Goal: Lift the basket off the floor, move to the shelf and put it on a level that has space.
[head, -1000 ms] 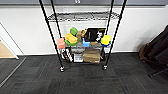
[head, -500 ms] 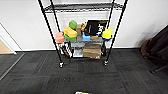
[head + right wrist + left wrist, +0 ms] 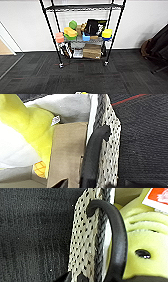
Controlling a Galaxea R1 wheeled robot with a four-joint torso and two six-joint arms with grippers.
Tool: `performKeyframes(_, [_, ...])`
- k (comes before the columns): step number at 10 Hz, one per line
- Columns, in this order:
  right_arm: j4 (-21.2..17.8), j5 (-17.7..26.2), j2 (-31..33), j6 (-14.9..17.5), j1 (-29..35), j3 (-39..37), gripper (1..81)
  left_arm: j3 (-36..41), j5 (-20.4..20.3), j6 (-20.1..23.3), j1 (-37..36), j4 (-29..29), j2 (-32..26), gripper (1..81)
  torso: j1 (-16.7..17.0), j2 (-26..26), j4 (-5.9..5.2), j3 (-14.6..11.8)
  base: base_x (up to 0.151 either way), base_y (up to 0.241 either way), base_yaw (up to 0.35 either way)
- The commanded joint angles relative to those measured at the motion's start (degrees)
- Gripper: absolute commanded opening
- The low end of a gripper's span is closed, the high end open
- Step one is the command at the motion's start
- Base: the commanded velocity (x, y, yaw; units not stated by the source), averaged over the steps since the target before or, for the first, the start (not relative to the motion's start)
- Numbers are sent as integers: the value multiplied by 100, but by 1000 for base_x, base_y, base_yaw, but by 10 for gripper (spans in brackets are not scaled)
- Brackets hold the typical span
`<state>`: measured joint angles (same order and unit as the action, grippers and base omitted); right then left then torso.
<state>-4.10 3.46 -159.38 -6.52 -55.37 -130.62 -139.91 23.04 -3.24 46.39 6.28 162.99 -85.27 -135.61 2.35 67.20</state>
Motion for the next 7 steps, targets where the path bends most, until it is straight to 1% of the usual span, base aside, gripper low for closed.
performKeyframes(1, [-231, 251, 18, -16, 601, 47, 811, 43, 148, -1, -731, 49, -117, 811, 5, 6, 0, 0, 0, 0, 0])
performKeyframes(3, [-294, 251, -26, -16, 619, 38, 811, 43, 52, -36, -845, 49, -152, 811, -63, -101, 0, 0, 0, 0, 0])
performKeyframes(5, [-355, 251, -26, -16, 619, 38, 811, 131, -142, -36, -942, 119, -240, 811, -59, -90, 0, 0, 0, 0, 0])
performKeyframes(7, [-372, 251, -26, -16, 619, 38, 811, 630, -194, -45, -995, 154, -450, 811, -61, -90, 0, 2, 0, 0, 0])
